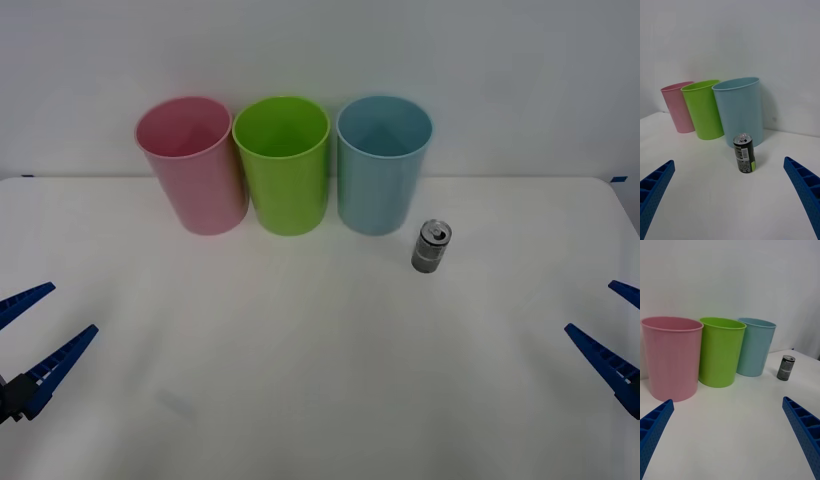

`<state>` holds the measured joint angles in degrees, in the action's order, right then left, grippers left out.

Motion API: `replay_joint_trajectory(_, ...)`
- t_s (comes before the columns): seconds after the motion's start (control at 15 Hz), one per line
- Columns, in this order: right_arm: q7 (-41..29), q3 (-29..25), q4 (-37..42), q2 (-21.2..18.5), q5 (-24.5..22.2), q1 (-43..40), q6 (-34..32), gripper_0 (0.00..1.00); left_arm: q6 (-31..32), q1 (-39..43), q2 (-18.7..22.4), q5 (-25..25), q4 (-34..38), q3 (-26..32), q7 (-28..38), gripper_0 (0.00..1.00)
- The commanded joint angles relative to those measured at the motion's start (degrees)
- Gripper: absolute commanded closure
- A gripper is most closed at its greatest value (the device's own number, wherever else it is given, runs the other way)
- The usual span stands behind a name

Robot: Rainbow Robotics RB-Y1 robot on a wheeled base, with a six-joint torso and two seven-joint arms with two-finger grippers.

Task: Grasp the object on the table and drop it into the matching bin: aluminum can to the light blue bin, PET bottle to the pink bin.

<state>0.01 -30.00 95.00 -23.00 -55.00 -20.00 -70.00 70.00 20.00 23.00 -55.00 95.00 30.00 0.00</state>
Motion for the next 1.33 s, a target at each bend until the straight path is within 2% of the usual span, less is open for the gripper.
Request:
replay_joint_trajectory(0.07,-0.01,0.00,0.00,0.00,0.00,0.00,0.00,0.00,0.00,0.00,0.00,0.00,0.00,0.00,0.00,0.00)
replay_joint_trajectory(0.33,-0.01,0.38,-1.31,0.15,0.33,-0.48,0.04,0.00,0.00,0.00,0.00,0.00,0.00,0.00,0.00,0.00)
replay_joint_trajectory(0.67,1.14,3.81,-1.31,0.06,0.07,-0.30,2.59,0.00,0.00,0.00,0.00,0.00,0.00,0.00,0.00,0.00)
replay_joint_trajectory(0.87,2.45,6.18,-1.31,0.06,-1.60,0.57,4.78,0.00,0.00,0.00,0.00,0.00,0.00,0.00,0.00,0.00)
replay_joint_trajectory(1.33,5.79,14.27,-1.31,0.15,-5.03,3.74,16.39,0.00,0.00,0.00,0.00,0.00,0.00,0.00,0.00,0.00)
